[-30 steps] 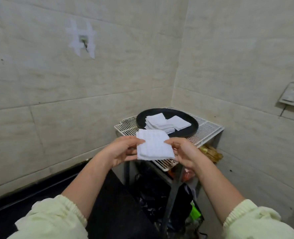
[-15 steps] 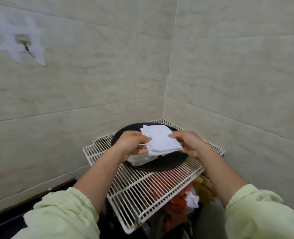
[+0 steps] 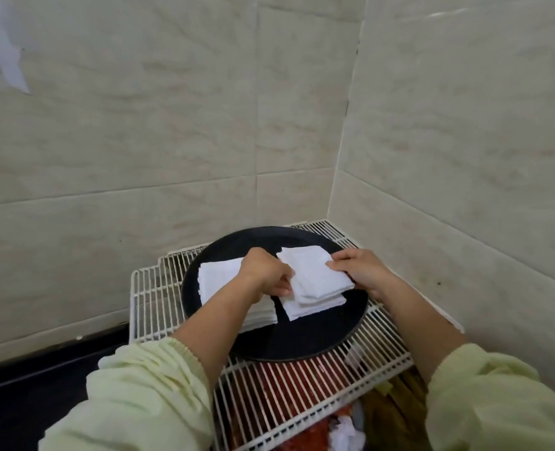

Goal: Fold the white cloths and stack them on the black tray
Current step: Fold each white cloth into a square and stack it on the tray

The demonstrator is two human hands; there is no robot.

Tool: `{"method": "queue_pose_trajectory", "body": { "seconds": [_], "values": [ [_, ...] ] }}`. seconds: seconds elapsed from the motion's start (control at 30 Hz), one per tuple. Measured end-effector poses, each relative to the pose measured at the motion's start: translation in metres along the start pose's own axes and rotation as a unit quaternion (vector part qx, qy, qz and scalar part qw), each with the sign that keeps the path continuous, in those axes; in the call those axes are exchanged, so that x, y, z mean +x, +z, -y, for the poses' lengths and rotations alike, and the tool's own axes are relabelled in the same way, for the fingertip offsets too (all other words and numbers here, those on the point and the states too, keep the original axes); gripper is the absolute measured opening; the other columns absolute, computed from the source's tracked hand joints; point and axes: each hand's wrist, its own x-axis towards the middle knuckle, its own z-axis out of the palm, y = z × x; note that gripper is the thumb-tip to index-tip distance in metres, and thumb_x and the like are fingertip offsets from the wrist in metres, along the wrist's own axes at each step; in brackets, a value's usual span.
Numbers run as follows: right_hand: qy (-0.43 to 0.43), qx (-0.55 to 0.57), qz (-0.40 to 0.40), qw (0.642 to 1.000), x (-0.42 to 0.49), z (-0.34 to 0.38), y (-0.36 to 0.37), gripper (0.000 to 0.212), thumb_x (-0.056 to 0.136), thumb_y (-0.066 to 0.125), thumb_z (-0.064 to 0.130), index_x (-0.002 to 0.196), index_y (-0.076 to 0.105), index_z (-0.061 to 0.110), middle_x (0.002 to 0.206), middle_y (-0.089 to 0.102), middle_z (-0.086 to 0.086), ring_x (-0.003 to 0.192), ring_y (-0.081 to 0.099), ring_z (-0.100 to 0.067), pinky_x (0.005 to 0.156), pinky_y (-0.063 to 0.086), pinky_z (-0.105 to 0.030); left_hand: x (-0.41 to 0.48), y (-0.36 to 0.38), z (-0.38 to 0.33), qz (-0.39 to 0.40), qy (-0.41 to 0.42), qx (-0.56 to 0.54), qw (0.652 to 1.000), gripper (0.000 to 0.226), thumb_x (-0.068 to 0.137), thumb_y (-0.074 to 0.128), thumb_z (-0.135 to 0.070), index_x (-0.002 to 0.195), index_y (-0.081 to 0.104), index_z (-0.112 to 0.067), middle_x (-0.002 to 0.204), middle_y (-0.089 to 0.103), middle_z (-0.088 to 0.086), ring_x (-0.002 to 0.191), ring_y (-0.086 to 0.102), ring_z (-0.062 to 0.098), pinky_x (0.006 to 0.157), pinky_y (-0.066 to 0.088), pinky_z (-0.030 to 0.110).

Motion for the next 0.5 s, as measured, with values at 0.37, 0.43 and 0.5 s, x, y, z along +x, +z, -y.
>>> {"method": "queue_pose_trajectory", "body": {
  "seconds": [0.37, 0.43, 0.5],
  "values": [
    [-0.056, -0.133, 0.038, 0.989, 0.019, -0.004, 0.006, 0.014, 0.083, 0.074, 0.015, 0.094, 0.07, 0.01, 0.092, 0.067, -0.005, 0.087, 0.061, -0.018, 0.072, 0.047, -0.025, 0.014, -0.001, 0.004, -0.008, -0.046, 0.05, 0.998, 0.018, 0.082, 0.069, 0.001, 0.095, 0.067, 0.014, 0.075, 0.068, 0.024, 0.059, 0.069, 0.028, 0.048, 0.056, 0.026],
    [-0.061, -0.151, 0.042, 0.986, 0.016, -0.003, 0.007, 0.015, 0.084, 0.073, 0.015, 0.097, 0.069, 0.009, 0.088, 0.065, -0.005, 0.079, 0.061, -0.018, 0.057, 0.047, -0.024, 0.016, -0.001, 0.006, -0.012, -0.043, 0.055, 0.997, 0.018, 0.082, 0.069, 0.002, 0.095, 0.067, 0.015, 0.077, 0.068, 0.025, 0.059, 0.068, 0.028, 0.049, 0.058, 0.026],
    [-0.065, -0.171, 0.042, 0.982, 0.014, -0.003, 0.007, 0.017, 0.084, 0.073, 0.016, 0.098, 0.068, 0.007, 0.086, 0.064, -0.006, 0.075, 0.06, -0.018, 0.051, 0.046, -0.024, 0.017, 0.0, 0.008, -0.016, -0.042, 0.063, 0.997, 0.018, 0.082, 0.068, 0.002, 0.095, 0.066, 0.016, 0.078, 0.068, 0.026, 0.058, 0.068, 0.028, 0.052, 0.059, 0.028]
  ]
}}
